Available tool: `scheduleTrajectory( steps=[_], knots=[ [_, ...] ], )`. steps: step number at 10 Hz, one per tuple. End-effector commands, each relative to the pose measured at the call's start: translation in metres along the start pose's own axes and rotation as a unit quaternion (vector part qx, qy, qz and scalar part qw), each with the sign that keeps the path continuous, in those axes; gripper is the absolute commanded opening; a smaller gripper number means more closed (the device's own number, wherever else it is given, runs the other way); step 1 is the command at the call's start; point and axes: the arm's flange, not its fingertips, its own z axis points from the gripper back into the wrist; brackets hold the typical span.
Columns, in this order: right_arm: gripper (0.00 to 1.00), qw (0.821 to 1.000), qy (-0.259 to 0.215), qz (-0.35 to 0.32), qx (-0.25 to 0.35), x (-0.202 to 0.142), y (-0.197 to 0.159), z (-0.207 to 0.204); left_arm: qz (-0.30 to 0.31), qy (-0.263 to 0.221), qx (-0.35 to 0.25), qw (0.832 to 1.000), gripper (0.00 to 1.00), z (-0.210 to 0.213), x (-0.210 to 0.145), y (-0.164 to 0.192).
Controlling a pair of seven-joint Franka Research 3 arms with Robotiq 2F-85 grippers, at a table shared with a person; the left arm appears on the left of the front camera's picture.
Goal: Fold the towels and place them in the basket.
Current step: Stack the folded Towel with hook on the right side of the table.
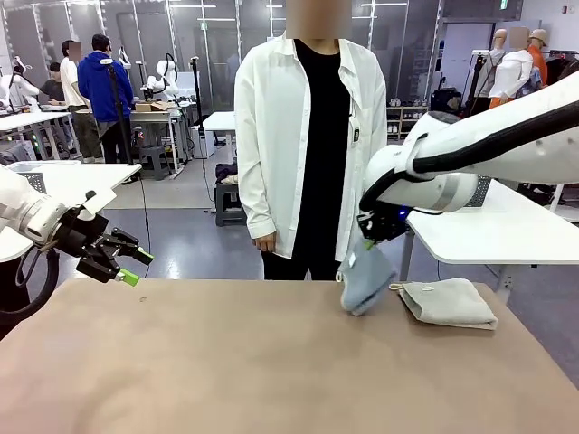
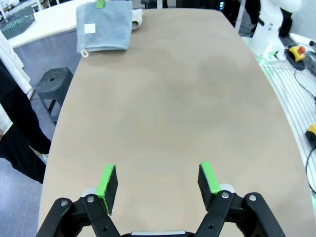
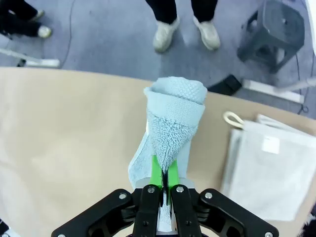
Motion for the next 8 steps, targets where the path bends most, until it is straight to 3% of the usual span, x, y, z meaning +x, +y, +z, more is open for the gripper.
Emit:
scheduleTrajectory(
  steps=[1, 4, 7, 8],
  knots=[
    [0.05, 0.998, 0.045, 0.031, -0.025, 0.015, -0.028, 0.017, -0.005, 0.000, 0.001, 1.000, 0.83, 0.001, 0.001, 0.000],
    [0.05, 0.997, 0.066, 0.000, -0.039, 0.020, -0.069, 0.019, -0.005, 0.000, 0.001, 1.000, 0.83, 0.001, 0.001, 0.000],
    [0.05, 0.997, 0.049, -0.019, -0.053, 0.026, -0.082, 0.011, -0.005, 0.000, 0.001, 1.000, 0.83, 0.001, 0.001, 0.000],
    [0.05, 0.997, 0.064, -0.014, -0.041, 0.014, -0.080, 0.016, -0.005, 0.000, 0.001, 1.000, 0.83, 0.001, 0.001, 0.000]
  ],
)
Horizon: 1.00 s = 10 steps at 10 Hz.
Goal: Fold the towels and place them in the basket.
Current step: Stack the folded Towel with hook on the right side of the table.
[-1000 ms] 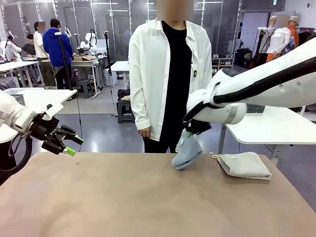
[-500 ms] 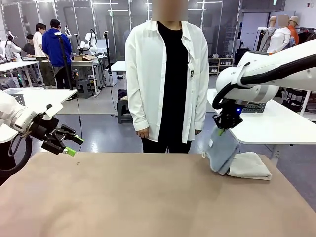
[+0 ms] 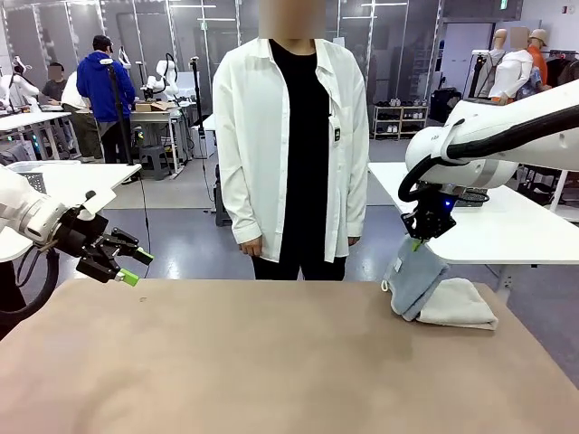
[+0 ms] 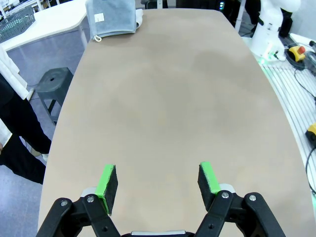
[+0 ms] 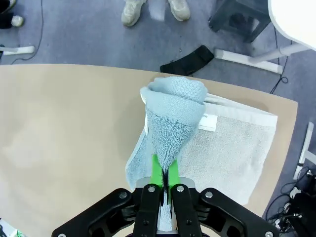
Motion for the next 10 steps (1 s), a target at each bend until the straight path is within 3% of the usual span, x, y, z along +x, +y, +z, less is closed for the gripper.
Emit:
scheduleTrajectory(
  steps=[1, 3, 4, 10],
  knots=[
    [0.05, 1.000, 0.001, 0.002, 0.000, -0.004, 0.002, 0.005, -0.005, 0.000, 0.001, 1.000, 0.83, 0.001, 0.001, 0.000],
    [0.05, 1.000, 0.001, 0.000, 0.000, 0.000, 0.001, 0.001, -0.005, 0.000, 0.001, 1.000, 0.83, 0.001, 0.001, 0.000],
    [0.05, 0.998, 0.054, 0.017, 0.034, 0.006, 0.000, -0.004, -0.005, 0.000, 0.001, 1.000, 0.83, 0.001, 0.001, 0.000],
    [0.05, 0.993, 0.064, 0.013, 0.099, 0.031, -0.085, -0.011, -0.005, 0.000, 0.001, 1.000, 0.83, 0.001, 0.001, 0.000]
  ],
)
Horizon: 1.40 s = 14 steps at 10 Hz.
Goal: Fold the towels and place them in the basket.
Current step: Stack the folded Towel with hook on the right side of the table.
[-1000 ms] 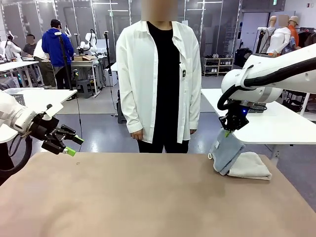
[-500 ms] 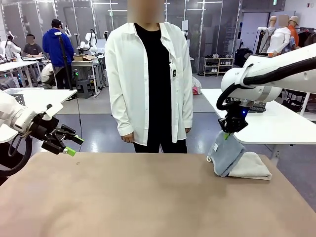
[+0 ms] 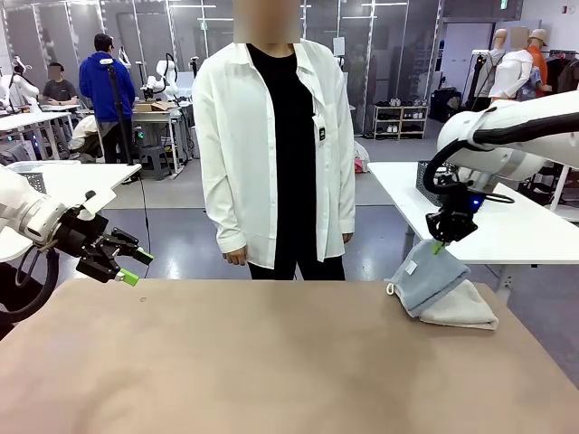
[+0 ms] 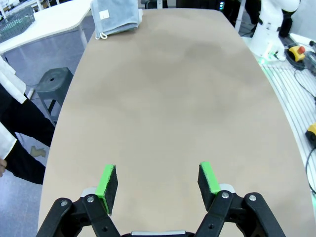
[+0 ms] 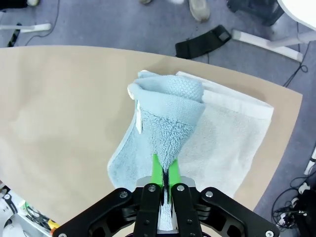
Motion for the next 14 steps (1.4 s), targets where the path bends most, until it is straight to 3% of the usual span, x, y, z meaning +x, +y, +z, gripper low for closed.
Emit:
scheduleTrajectory(
  steps=[1, 6, 9, 10, 11, 12, 13, 14],
  knots=[
    [0.05, 0.999, 0.004, 0.014, 0.039, 0.019, -0.019, -0.006, -0.005, 0.000, 0.001, 1.000, 0.83, 0.001, 0.001, 0.000],
    [0.05, 0.998, 0.014, -0.009, 0.066, 0.020, -0.081, -0.035, -0.005, 0.000, 0.001, 1.000, 0.83, 0.001, 0.001, 0.000],
    [0.05, 0.997, 0.021, -0.021, 0.071, 0.013, -0.099, -0.045, -0.005, 0.000, 0.001, 1.000, 0.83, 0.001, 0.001, 0.000],
    [0.25, 0.997, 0.027, -0.027, 0.067, 0.011, -0.100, -0.048, -0.005, 0.000, 0.001, 1.000, 0.83, 0.001, 0.001, 0.000],
    [0.25, 0.997, 0.029, -0.027, 0.062, 0.009, -0.101, -0.049, -0.005, 0.000, 0.001, 1.000, 0.83, 0.001, 0.001, 0.000],
    [0.45, 0.997, 0.028, -0.027, 0.061, 0.007, -0.102, -0.049, -0.005, 0.000, 0.001, 1.000, 0.83, 0.001, 0.001, 0.000],
    [0.28, 0.998, 0.025, -0.026, 0.057, 0.004, -0.103, -0.047, -0.005, 0.000, 0.001, 1.000, 0.83, 0.001, 0.001, 0.000],
    [0.65, 0.998, 0.015, -0.011, 0.061, 0.000, -0.104, -0.040, -0.005, 0.000, 0.001, 1.000, 0.83, 0.001, 0.001, 0.000]
  ],
)
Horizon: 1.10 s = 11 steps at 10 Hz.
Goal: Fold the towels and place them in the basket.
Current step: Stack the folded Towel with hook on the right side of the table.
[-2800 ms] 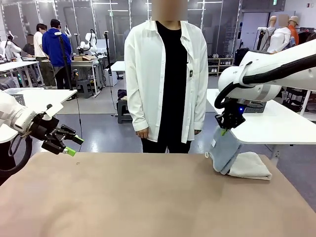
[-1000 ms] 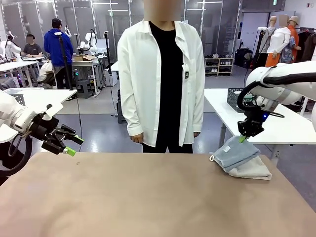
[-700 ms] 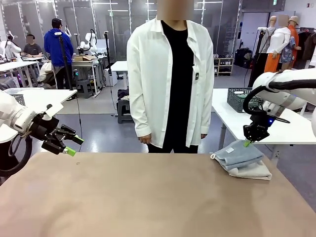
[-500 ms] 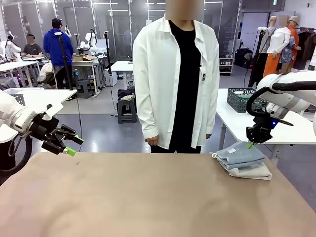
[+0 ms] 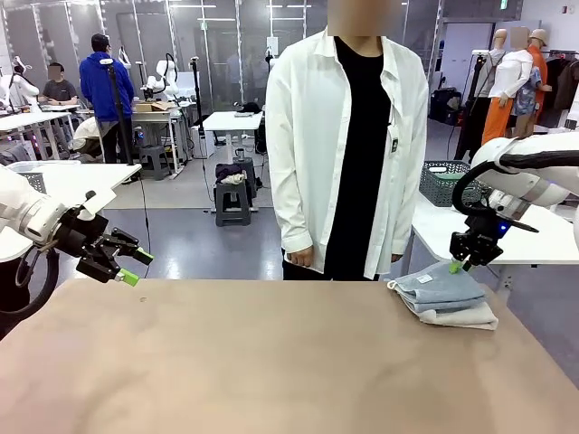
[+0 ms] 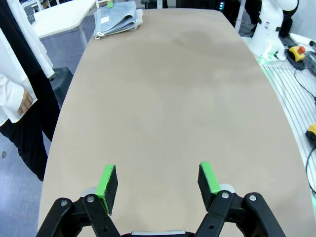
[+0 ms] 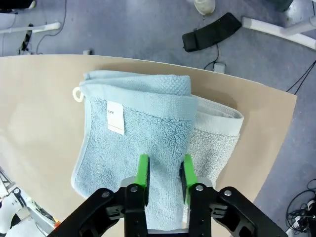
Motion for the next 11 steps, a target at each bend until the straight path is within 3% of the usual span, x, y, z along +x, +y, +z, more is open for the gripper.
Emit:
scheduleTrajectory(
  steps=[1, 2, 3, 4, 5, 6, 8, 11],
  knots=[
    [0.48, 1.000, -0.016, 0.019, -0.003, -0.009, -0.001, 0.017, -0.005, 0.000, 0.001, 1.000, 0.83, 0.001, 0.001, 0.000],
    [0.85, 0.999, -0.025, 0.013, -0.017, -0.014, -0.002, 0.030, -0.005, 0.000, 0.001, 1.000, 0.83, 0.001, 0.001, 0.000],
    [0.68, 0.998, -0.040, 0.013, -0.036, -0.025, 0.002, 0.049, -0.005, 0.000, 0.001, 1.000, 0.83, 0.001, 0.001, 0.000],
    [1.00, 0.997, -0.055, 0.022, -0.056, -0.047, 0.017, 0.078, -0.005, 0.000, 0.001, 1.000, 0.83, 0.001, 0.001, 0.000],
    [0.88, 0.994, -0.070, 0.024, -0.082, -0.083, 0.042, 0.121, -0.005, 0.000, 0.001, 1.000, 0.83, 0.001, 0.001, 0.000],
    [1.00, 0.991, -0.094, 0.015, -0.096, -0.119, 0.066, 0.161, -0.005, 0.000, 0.001, 1.000, 0.83, 0.001, 0.001, 0.000],
    [1.00, 0.981, -0.162, 0.017, -0.108, -0.191, 0.117, 0.220, -0.005, 0.000, 0.001, 1.000, 0.83, 0.001, 0.001, 0.000],
    [1.00, 0.968, -0.217, 0.053, -0.117, -0.269, 0.170, 0.259, -0.005, 0.000, 0.001, 1.000, 0.83, 0.001, 0.001, 0.000]
  ],
)
